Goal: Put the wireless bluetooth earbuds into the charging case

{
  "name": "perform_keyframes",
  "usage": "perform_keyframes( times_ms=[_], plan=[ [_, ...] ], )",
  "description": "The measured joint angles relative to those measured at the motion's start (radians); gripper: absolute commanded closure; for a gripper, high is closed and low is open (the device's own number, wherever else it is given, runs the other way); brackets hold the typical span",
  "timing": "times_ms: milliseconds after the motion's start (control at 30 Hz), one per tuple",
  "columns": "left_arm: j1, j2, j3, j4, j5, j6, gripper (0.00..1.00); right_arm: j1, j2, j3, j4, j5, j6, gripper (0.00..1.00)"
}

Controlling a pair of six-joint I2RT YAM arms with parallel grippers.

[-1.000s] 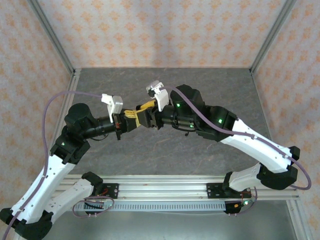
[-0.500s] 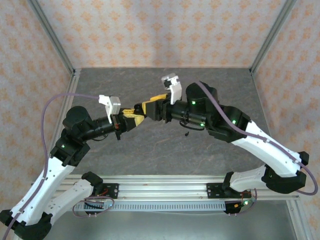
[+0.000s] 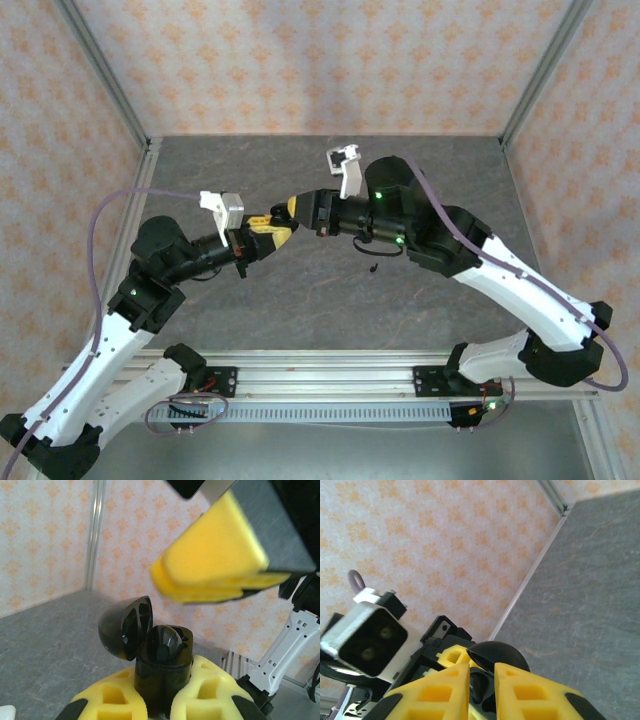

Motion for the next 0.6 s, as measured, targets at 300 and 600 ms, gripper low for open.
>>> perform_keyframes(
  times_ms=[300,600],
  plan=[
    [0.0,0.02,-0.013,-0.007,-0.046,0.034,1.0,-0.008,0.035,0.005,-0.029,0.014,0.035,0.74],
    [0.0,0.036,-0.024,-0.025,-0.06,0.109,1.0,-0.279,0.005,-0.077,-0.192,0.069,0.216,0.72]
  ],
)
